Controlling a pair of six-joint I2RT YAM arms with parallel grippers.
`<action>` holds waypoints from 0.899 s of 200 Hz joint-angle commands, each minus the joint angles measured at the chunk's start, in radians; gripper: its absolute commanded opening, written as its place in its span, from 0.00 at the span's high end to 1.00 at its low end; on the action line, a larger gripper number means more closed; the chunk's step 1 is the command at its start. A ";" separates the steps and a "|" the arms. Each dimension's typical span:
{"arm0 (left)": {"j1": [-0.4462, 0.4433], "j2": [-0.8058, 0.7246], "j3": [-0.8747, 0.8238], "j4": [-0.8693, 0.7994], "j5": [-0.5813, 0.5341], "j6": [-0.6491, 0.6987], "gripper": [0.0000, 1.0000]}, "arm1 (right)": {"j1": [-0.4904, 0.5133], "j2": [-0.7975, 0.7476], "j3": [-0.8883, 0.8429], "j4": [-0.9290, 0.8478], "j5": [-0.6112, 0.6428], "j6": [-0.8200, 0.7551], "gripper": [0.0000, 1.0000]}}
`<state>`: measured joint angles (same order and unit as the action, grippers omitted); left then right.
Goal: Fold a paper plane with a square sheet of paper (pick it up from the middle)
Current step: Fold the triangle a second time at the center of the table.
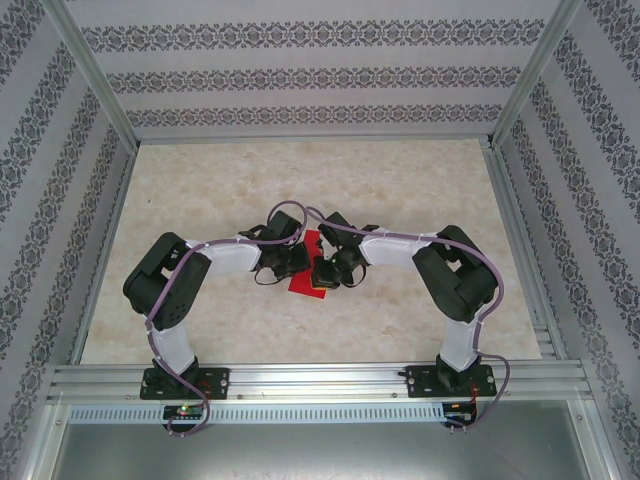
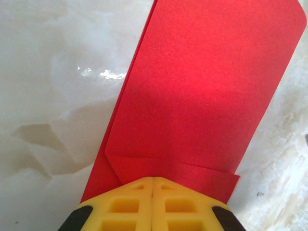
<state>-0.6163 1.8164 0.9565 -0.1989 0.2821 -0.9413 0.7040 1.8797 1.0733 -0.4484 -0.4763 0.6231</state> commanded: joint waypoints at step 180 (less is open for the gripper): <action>-0.020 0.100 -0.018 -0.111 -0.024 -0.007 0.92 | -0.034 -0.136 -0.061 0.030 -0.063 -0.055 0.99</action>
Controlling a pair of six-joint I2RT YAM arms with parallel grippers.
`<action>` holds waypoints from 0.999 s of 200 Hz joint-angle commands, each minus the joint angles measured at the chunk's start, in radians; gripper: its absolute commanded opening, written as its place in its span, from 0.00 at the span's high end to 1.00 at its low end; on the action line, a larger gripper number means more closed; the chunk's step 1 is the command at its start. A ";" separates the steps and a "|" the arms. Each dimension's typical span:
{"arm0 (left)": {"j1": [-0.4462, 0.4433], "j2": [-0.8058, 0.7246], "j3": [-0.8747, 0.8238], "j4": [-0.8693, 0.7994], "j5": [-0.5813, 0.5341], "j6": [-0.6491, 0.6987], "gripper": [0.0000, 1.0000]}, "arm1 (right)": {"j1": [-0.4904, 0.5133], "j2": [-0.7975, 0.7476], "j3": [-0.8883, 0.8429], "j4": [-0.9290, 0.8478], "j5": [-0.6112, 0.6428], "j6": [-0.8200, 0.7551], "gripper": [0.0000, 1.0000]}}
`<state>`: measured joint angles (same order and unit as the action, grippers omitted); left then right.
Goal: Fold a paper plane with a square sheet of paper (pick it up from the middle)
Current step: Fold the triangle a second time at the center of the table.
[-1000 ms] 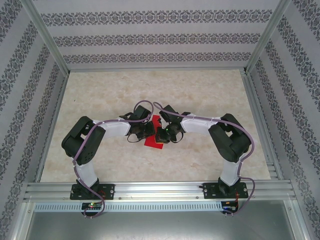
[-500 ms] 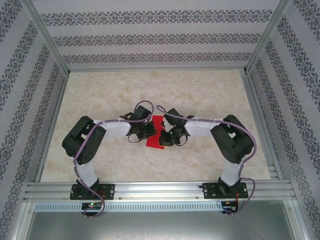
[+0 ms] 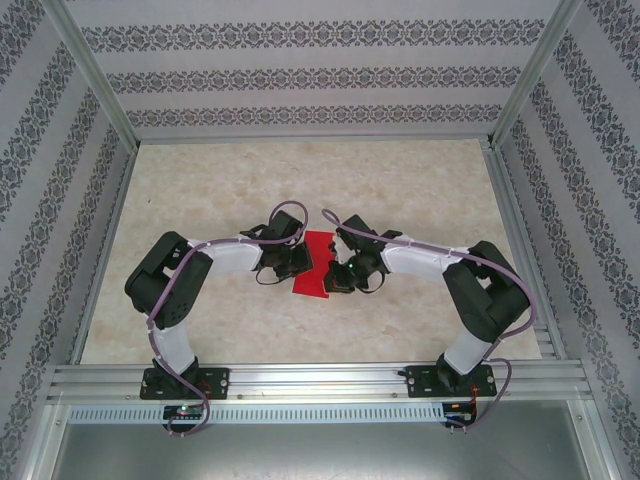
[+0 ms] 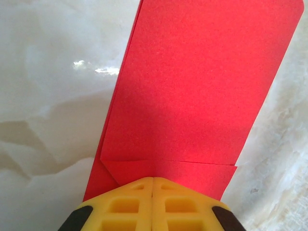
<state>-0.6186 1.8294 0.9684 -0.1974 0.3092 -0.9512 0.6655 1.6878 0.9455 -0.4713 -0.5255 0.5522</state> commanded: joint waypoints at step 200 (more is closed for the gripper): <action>-0.018 0.088 -0.033 -0.123 -0.070 0.002 0.93 | -0.037 -0.078 -0.216 0.084 0.045 0.040 1.00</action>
<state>-0.6361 1.8385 0.9737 -0.1921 0.3313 -0.9516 0.6327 1.6600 0.7334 -0.2211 -0.5182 0.6014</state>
